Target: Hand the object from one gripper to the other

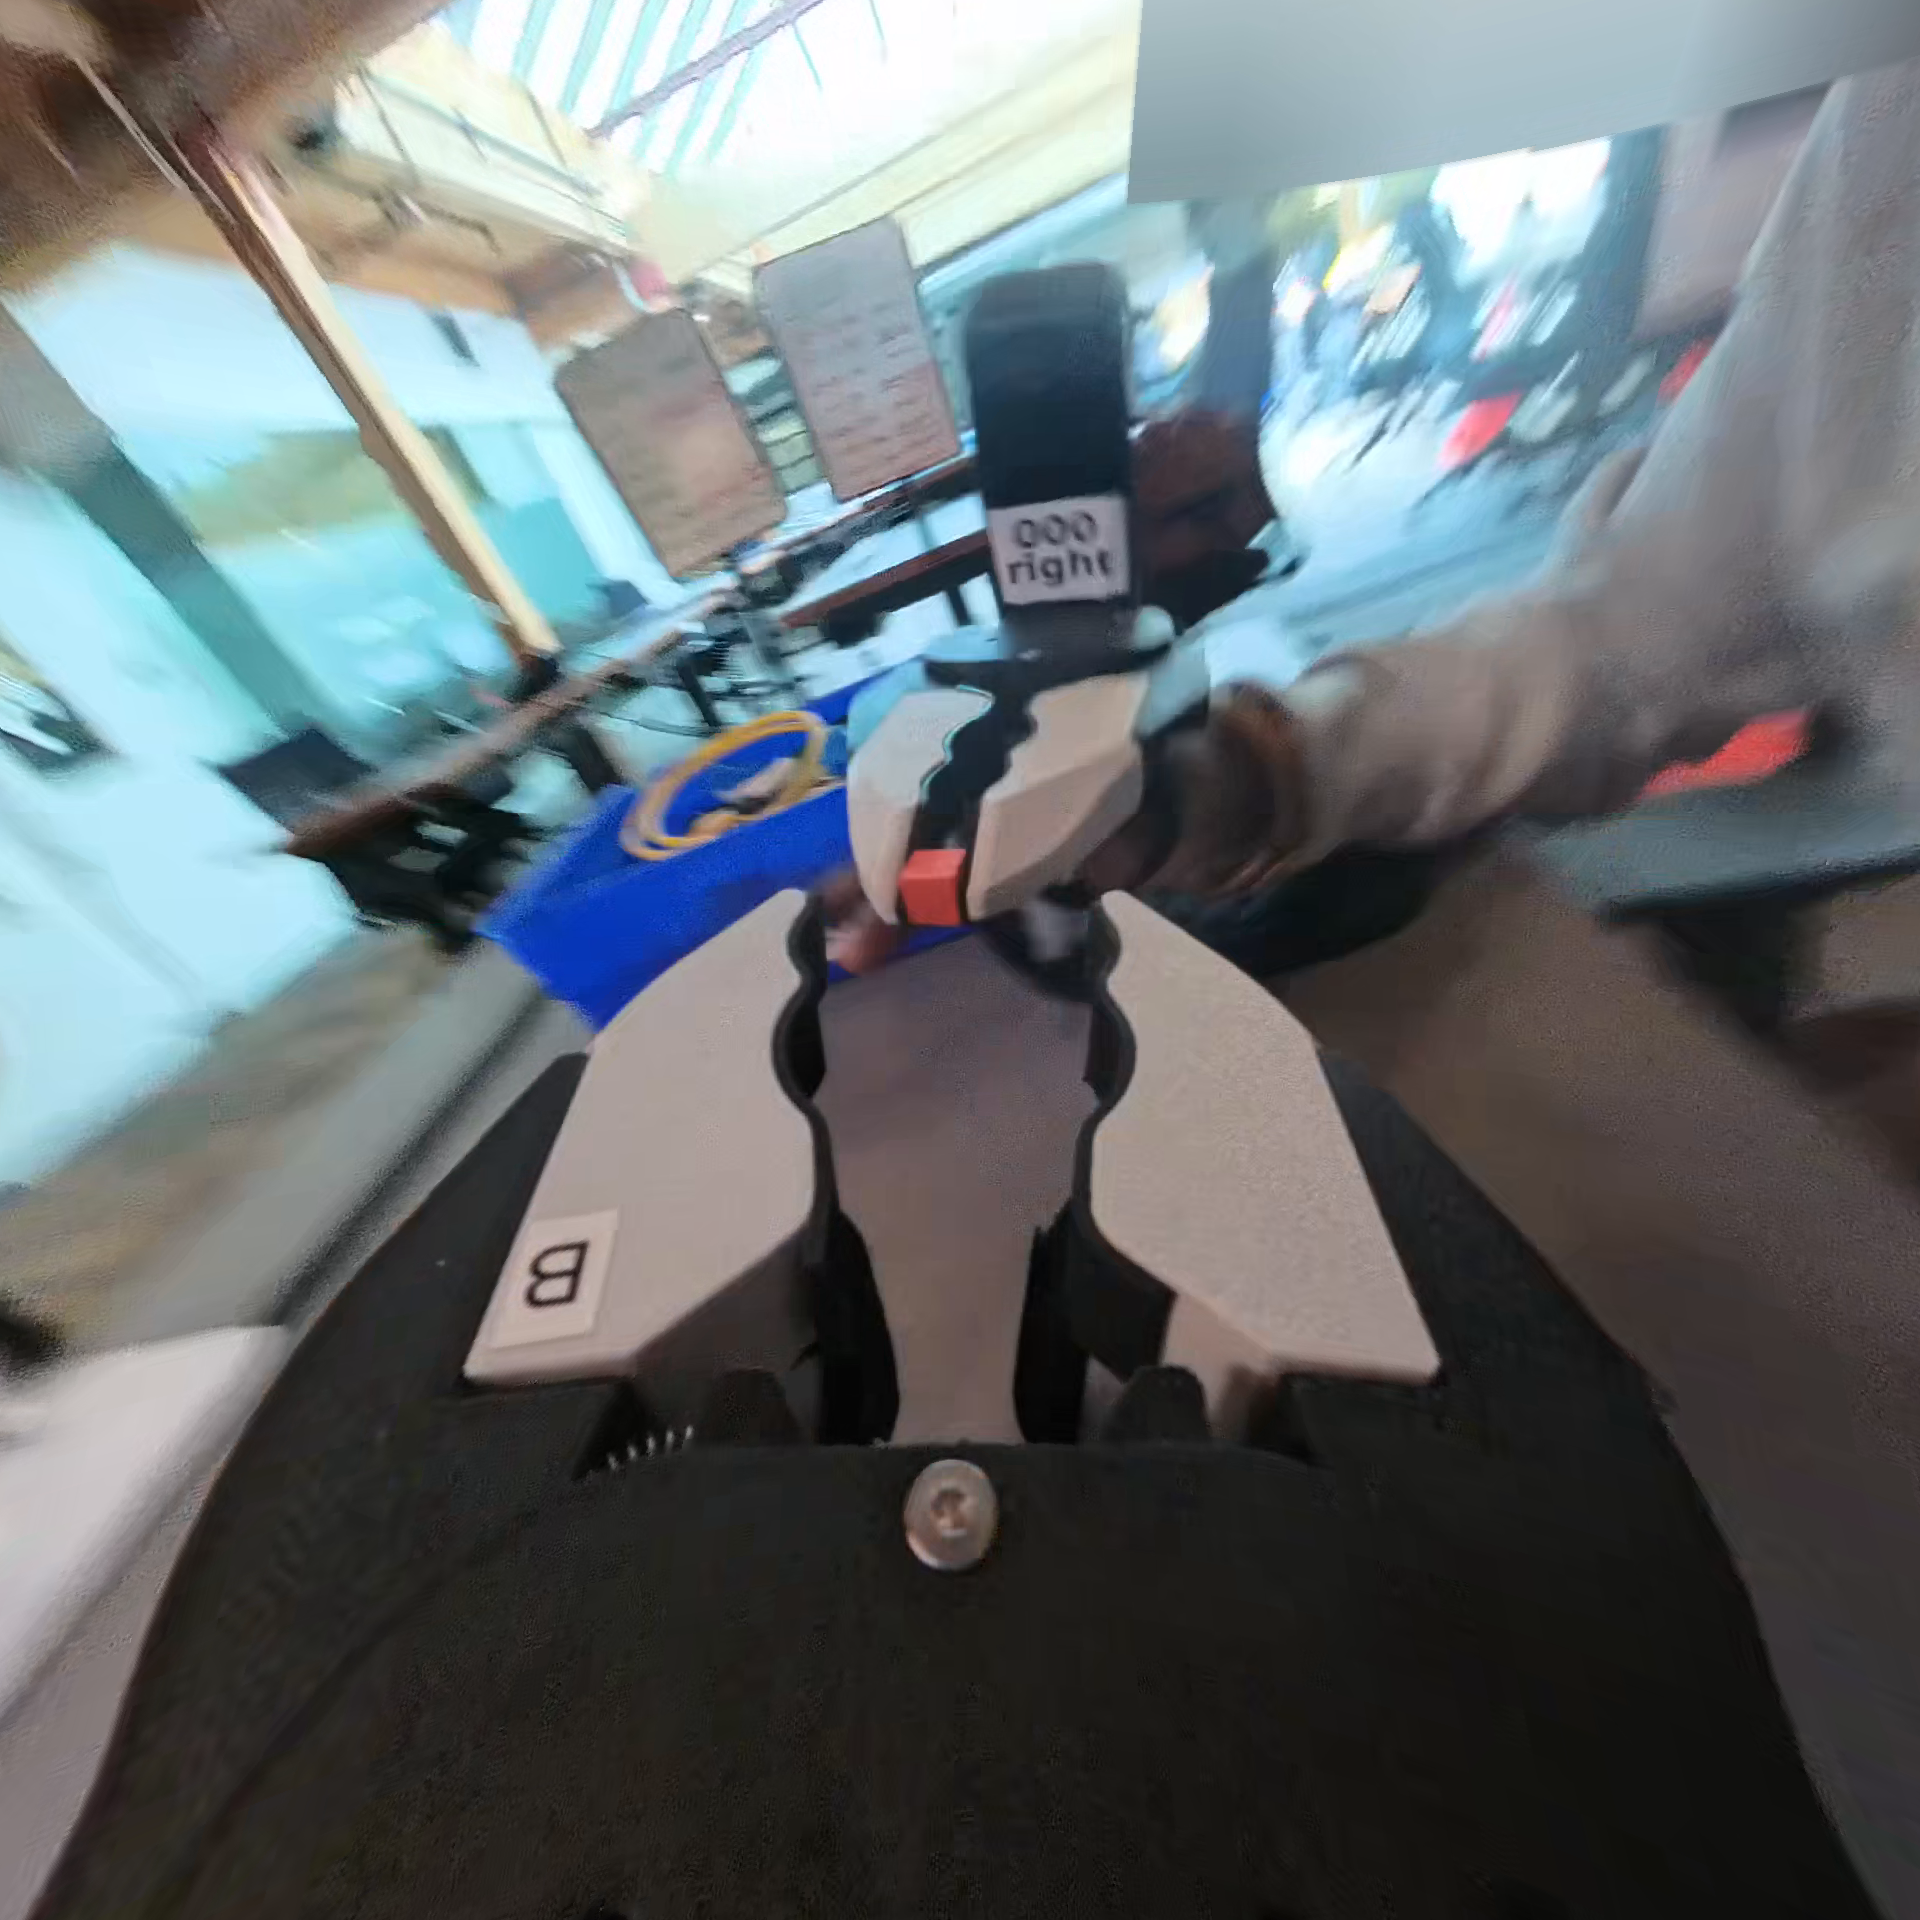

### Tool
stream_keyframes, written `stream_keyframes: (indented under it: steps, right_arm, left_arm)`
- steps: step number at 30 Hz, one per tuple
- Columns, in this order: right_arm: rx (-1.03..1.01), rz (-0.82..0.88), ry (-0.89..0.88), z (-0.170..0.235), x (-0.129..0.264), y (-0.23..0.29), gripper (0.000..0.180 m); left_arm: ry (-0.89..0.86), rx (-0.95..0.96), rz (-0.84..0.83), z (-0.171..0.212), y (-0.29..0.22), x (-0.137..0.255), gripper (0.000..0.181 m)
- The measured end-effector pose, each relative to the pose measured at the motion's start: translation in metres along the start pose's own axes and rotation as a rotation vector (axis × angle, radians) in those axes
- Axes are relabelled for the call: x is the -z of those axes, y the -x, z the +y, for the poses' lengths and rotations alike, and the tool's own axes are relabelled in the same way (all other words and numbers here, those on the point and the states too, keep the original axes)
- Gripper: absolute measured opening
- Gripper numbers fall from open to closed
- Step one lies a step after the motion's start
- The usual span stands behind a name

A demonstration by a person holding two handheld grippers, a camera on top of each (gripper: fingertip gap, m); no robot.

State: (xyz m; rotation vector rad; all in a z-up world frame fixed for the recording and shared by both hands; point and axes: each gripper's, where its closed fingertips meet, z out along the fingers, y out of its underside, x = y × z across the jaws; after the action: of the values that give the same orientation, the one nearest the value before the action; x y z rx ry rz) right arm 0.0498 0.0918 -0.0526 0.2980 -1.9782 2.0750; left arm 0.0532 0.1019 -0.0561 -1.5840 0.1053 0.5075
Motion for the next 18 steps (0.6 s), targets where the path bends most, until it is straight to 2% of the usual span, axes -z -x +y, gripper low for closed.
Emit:
stream_keyframes:
  steps: [2, 4, 7, 10, 13, 16, 18]
  right_arm:
    - [-0.393, -0.115, -0.049, 0.000, 0.000, 0.001, 0.010]
    - [-0.702, -0.239, -0.082, 0.001, 0.001, 0.004, 0.010]
    - [-0.955, -0.381, -0.095, 0.000, 0.001, 0.012, 0.010]
    - [-1.012, -0.411, -0.087, 0.002, 0.000, 0.015, 0.010]
    - [-1.018, -0.412, -0.089, 0.001, 0.000, 0.015, 0.011]
    - [-0.916, -0.315, -0.155, -0.004, 0.000, 0.002, 0.029]
    - [-0.671, -0.183, -0.175, -0.007, 0.002, -0.008, 0.039]
  left_arm:
    - [0.038, -0.220, -0.051, 0.000, -0.001, 0.000, 0.039]
    - [0.045, -0.308, -0.072, -0.001, -0.002, -0.002, 0.031]
    - [0.077, -0.361, -0.054, 0.005, -0.006, -0.004, 0.023]
    - [0.101, -0.392, -0.056, 0.007, -0.006, -0.005, 0.010]
    - [0.085, -0.337, -0.057, 0.006, -0.005, -0.005, 0.010]
    - [0.002, -0.079, -0.054, -0.004, 0.002, -0.001, 0.010]
    - [-0.074, 0.193, -0.021, -0.010, 0.009, 0.004, 0.009]
